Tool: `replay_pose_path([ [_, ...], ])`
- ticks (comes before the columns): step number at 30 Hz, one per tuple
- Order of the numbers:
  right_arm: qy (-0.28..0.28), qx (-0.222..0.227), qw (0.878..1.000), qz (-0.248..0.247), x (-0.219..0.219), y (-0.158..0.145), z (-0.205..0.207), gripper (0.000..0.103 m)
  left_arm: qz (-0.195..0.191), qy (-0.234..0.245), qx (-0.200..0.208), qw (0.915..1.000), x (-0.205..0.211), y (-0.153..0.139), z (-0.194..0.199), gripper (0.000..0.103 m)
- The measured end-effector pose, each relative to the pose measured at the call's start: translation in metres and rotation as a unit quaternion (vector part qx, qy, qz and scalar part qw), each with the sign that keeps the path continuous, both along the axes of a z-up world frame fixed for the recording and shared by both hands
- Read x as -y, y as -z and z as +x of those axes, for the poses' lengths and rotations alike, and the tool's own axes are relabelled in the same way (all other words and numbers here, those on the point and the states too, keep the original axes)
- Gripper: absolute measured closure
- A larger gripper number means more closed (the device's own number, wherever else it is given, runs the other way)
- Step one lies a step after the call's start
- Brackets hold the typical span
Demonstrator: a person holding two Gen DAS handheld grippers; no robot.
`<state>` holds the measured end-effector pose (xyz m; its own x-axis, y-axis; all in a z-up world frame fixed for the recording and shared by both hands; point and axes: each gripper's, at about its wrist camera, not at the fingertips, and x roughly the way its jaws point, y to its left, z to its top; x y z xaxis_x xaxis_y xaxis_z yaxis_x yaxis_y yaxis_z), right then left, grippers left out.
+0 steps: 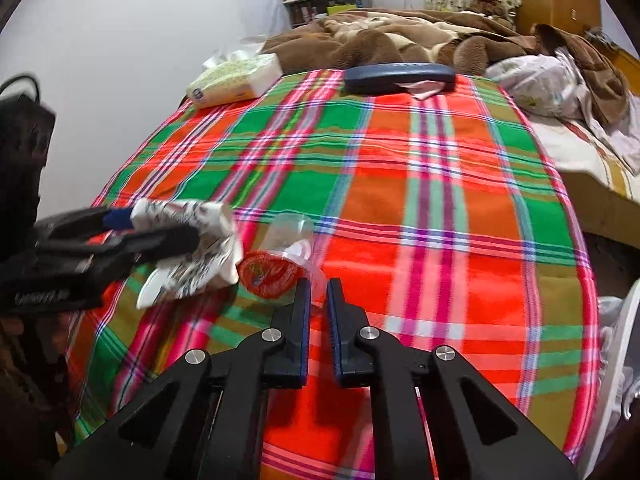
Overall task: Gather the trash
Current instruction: 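Grasp the white patterned paper cup with the left tool while the right tool grasps the small clear red cup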
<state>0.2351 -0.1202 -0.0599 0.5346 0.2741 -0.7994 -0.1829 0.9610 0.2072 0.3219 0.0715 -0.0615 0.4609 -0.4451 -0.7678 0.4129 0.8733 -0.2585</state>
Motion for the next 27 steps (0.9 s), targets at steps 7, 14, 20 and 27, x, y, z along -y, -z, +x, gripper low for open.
replay_pose_path([
  [7,0.012,-0.002,1.000,0.001,0.020,0.000,-0.004,0.095,0.009,0.029,-0.008,0.9995,0.020,0.010,-0.016,0.037],
  [14,0.026,0.006,1.000,0.010,0.039,-0.004,-0.008,0.080,-0.007,0.036,0.006,0.9993,0.023,0.006,-0.028,0.037],
  [20,0.033,0.020,0.997,0.072,0.036,-0.012,-0.002,0.049,-0.001,0.030,-0.004,0.9995,0.028,0.013,-0.030,0.037],
  [27,0.036,0.012,0.996,0.087,0.016,-0.012,0.017,0.049,-0.002,0.009,0.000,1.0000,0.024,0.015,-0.032,0.064],
])
